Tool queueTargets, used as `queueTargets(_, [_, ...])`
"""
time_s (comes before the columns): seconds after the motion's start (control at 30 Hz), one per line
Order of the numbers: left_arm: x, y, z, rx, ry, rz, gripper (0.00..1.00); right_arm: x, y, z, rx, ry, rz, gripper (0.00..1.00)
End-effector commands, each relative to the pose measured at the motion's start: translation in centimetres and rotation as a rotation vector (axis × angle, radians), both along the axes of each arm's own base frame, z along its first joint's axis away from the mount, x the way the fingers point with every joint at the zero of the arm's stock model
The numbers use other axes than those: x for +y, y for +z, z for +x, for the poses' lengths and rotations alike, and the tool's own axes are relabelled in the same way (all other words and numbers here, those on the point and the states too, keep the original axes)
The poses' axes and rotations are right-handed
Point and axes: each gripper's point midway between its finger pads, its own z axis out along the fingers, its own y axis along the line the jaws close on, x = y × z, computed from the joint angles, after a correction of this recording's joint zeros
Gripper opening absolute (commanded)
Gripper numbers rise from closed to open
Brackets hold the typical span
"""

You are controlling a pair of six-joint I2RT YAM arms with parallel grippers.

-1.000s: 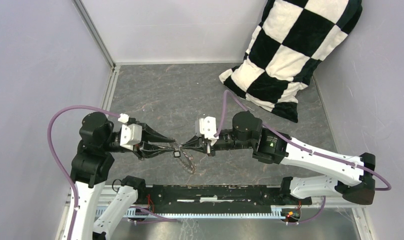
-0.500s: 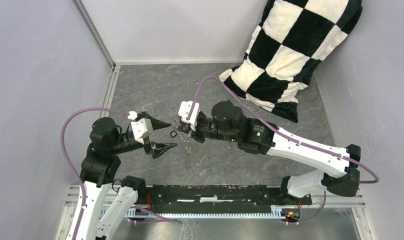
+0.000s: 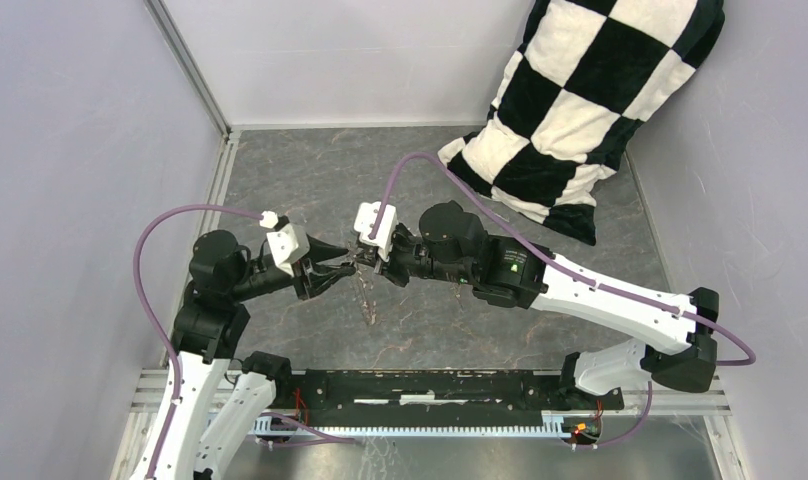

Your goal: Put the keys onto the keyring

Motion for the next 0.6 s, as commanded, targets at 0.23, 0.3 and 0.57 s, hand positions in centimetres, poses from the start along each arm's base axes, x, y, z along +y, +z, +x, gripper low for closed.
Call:
queueTargets(0.23, [-0.5, 1.2, -2.0, -0.044, -0.106, 0.009, 0.17, -0.7, 3.9, -0.8, -0.029, 0.013, 0.139, 0.00])
queueTargets(0.3, [-0.3, 1.1, -2.1, -0.059, -0.103, 0.030, 0.17, -0.8, 4.1, -1.0, -0.026, 0.019, 0.156, 0.00])
queueTargets(0.57, [-0.2, 1.4, -2.5, -0.130, -0.126, 0.052, 0.18, -0.7, 4.7, -3.2, 0.036, 0.157, 0.282, 0.00])
